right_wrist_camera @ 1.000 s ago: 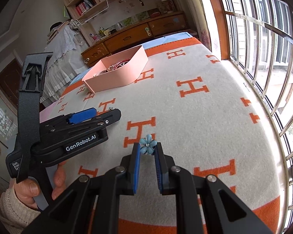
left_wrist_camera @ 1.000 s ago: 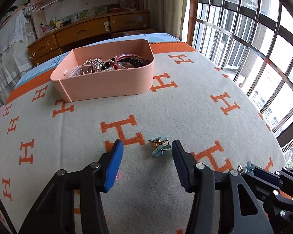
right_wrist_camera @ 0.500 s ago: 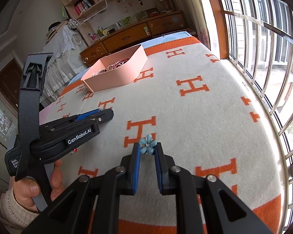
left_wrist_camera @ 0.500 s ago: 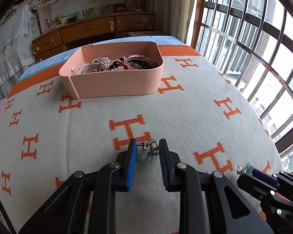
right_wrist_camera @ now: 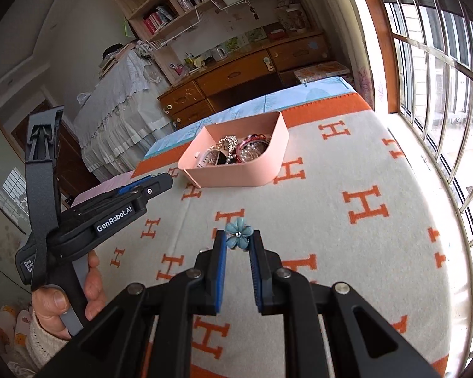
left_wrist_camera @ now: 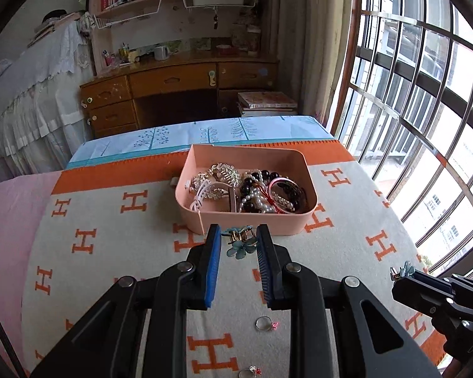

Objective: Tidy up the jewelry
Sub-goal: 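Carry both flower brooches into the pink box and open both tools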

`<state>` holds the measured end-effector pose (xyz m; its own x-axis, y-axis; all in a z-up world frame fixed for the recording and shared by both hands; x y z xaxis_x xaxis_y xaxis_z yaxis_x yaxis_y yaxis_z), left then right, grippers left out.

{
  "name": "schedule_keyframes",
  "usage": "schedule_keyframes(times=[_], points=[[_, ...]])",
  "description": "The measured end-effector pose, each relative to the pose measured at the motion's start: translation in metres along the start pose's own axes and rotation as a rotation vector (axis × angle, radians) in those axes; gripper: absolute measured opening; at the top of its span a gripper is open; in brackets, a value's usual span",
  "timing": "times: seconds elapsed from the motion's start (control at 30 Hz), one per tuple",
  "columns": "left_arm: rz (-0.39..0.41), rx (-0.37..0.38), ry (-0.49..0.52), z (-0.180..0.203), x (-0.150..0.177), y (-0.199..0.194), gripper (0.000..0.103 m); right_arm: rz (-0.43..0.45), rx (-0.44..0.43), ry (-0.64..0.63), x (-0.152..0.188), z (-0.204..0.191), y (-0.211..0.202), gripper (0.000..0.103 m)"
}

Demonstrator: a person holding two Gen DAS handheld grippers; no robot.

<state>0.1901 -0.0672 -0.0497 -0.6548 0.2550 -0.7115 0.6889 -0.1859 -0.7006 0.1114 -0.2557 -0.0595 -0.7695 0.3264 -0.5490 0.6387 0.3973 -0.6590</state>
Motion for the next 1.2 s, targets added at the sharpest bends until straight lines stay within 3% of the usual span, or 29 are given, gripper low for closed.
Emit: schedule_keyframes(times=[0.13, 0.37, 0.53, 0.8, 0.83, 0.93, 1.03, 1.1, 1.2], points=[[0.034, -0.036, -0.014, -0.017, -0.030, -0.001, 0.021, 0.058, -0.050, -0.032, -0.044, -0.033, -0.003, 0.014], [0.020, -0.032, -0.051, -0.034, -0.061, 0.034, 0.021, 0.149, -0.029, -0.058, -0.110, -0.064, 0.022, 0.014], [-0.024, -0.023, -0.068, -0.040, -0.065, 0.070, 0.021, 0.120, 0.032, -0.037, -0.131, -0.054, 0.063, 0.015], [-0.059, -0.019, -0.036, -0.039, -0.059, 0.100, 0.022, 0.009, 0.083, -0.029, -0.126, -0.038, 0.113, 0.015], [-0.057, -0.024, -0.033, -0.039, -0.059, 0.100, 0.028, -0.003, 0.087, -0.034, -0.125, -0.037, 0.116, 0.015], [-0.032, -0.052, -0.023, -0.039, -0.057, 0.096, 0.069, -0.041, 0.102, -0.044, -0.121, -0.037, 0.123, 0.015], [0.005, -0.101, 0.001, -0.040, -0.054, 0.084, 0.079, -0.060, 0.104, -0.034, -0.120, -0.037, 0.127, 0.020], [0.017, -0.105, -0.002, -0.043, -0.053, 0.076, 0.080, -0.055, 0.115, -0.030, -0.120, -0.036, 0.125, 0.028], [0.030, -0.107, -0.009, -0.047, -0.050, 0.063, 0.081, -0.046, 0.108, -0.030, -0.118, -0.038, 0.120, 0.028]])
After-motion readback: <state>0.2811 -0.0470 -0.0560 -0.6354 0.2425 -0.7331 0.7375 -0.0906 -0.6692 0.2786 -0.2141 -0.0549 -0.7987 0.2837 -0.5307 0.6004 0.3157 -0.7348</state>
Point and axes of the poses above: each gripper's, at about its wrist camera, not at the fingertips, and y roughly the way its jaws point, z to its right, x to its underside, the point moved 2 cm from there along y, roughly the way its jaws point, and after that the axes turned 8 degrees about y, right-handed, at the moved point
